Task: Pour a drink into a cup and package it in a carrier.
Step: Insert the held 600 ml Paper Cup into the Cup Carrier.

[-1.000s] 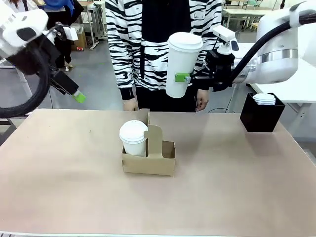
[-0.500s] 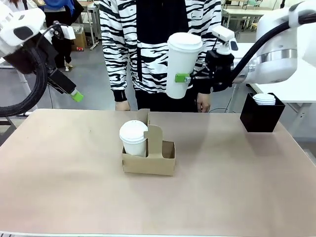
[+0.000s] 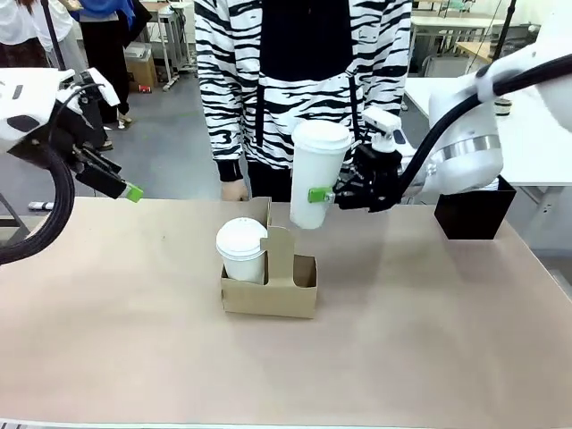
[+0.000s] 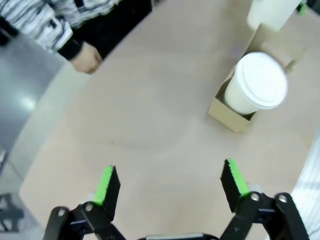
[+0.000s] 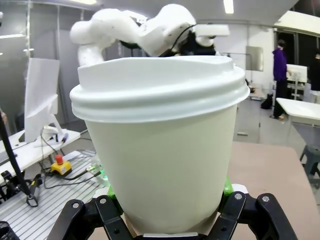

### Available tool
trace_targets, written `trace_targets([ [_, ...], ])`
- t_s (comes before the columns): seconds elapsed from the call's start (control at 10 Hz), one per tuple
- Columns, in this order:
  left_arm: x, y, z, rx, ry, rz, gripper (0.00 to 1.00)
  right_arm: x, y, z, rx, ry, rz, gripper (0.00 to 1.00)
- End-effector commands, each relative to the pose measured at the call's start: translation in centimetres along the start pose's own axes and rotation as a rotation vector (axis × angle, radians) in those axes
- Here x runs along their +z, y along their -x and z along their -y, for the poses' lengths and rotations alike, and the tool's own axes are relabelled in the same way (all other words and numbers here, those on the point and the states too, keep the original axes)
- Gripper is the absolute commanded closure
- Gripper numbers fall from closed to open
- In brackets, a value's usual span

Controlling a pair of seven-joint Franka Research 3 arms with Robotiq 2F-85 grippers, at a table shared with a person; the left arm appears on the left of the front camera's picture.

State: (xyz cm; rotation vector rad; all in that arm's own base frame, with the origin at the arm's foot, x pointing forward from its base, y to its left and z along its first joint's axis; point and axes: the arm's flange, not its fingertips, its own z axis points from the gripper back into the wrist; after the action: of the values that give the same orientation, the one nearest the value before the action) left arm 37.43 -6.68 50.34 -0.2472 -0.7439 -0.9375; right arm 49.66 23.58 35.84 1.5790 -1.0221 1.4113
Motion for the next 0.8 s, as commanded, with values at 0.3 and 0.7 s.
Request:
trace_targets([
  [0.3, 0.0, 0.0, 0.0, 0.0, 0.0, 0.0, 0.0, -2.6, 4.8, -1.0, 0.009, -0.115, 0.003, 0.2],
  [0.7, 0.0, 0.0, 0.0, 0.0, 0.0, 0.0, 0.0, -2.7, 8.5, -0.3, -0.025, -0.145, -0.002, 0.2],
])
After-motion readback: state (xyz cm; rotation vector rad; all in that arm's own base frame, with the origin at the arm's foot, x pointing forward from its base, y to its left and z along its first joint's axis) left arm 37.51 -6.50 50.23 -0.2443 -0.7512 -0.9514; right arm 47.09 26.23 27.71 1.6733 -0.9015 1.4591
